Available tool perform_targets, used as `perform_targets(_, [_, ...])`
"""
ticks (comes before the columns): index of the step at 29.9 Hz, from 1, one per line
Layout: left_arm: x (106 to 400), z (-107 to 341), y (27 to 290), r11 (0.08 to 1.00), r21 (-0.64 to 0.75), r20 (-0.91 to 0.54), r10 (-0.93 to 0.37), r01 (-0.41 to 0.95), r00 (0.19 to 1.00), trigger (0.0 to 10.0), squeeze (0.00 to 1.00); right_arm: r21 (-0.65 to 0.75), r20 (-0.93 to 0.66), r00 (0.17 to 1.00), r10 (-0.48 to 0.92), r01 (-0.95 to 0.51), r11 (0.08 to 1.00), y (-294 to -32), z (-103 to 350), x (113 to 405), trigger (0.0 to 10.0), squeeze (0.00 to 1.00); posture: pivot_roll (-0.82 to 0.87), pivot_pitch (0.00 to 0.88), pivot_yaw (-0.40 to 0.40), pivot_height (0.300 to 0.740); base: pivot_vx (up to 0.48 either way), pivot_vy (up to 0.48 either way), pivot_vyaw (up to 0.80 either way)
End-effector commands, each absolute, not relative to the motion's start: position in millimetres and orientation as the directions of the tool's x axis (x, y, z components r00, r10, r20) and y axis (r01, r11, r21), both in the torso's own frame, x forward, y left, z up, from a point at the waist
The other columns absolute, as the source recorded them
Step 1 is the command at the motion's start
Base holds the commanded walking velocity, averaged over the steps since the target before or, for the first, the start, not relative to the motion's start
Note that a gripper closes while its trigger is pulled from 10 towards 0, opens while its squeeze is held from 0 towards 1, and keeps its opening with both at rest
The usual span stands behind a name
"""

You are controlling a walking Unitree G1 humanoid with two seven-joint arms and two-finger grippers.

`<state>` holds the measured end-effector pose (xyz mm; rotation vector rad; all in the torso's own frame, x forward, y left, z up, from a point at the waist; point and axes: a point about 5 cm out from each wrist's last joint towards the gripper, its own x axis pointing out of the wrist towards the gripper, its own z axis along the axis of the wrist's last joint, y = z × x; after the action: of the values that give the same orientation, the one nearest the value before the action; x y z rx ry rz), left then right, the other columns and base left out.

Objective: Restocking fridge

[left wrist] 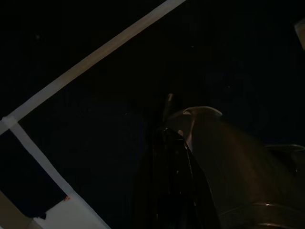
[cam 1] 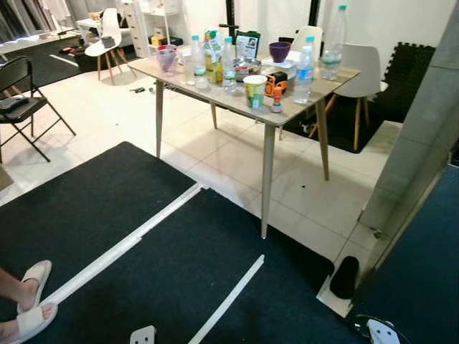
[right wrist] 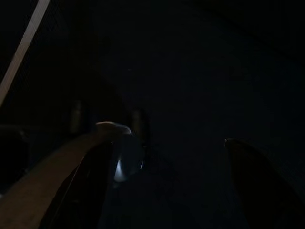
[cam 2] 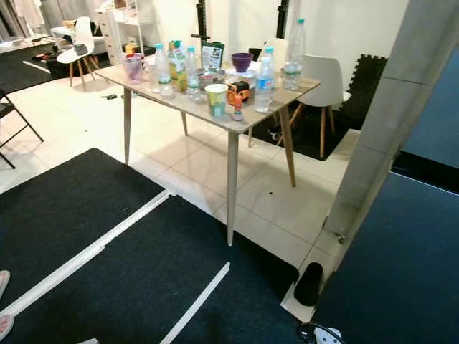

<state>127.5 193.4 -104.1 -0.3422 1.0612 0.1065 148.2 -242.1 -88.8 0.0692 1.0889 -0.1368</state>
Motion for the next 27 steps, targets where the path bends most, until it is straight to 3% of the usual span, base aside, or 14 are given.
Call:
perform_targets(1, [126.5, -104.4, 194.0, 0.947, -0.217, -0.874, -0.082, -0.236, 0.478, 10.0, 0.0, -0.011, -0.891, 0.447, -0.077, 0.147, 0.989, -241.0, -89.8, 146.6, 10.0, 0.0, 0.0, 0.0, 0.02, 0.74, 0.251, 0.0, 0.0])
perform_targets(24, [124.9, -105.1, 192.5, 0.948, -0.223, -0.876, -0.092, -0.228, 0.474, 10.0, 0.0, 0.014, -0.882, 0.471, -0.033, 0.095, 0.995, -236.0, -88.7, 151.4, 10.0, 0.0, 0.01, 0.0, 0.015, 0.74, 0.281, 0.0, 0.0])
perform_targets(27, [124.5, -105.1, 192.8, 0.948, -0.223, -0.876, -0.092, -0.228, 0.473, 10.0, 0.0, 0.014, -0.883, 0.469, -0.025, 0.079, 0.997, -236.0, -88.4, 151.8, 10.0, 0.0, 0.01, 0.0, 0.014, 0.74, 0.294, 0.0, 0.77])
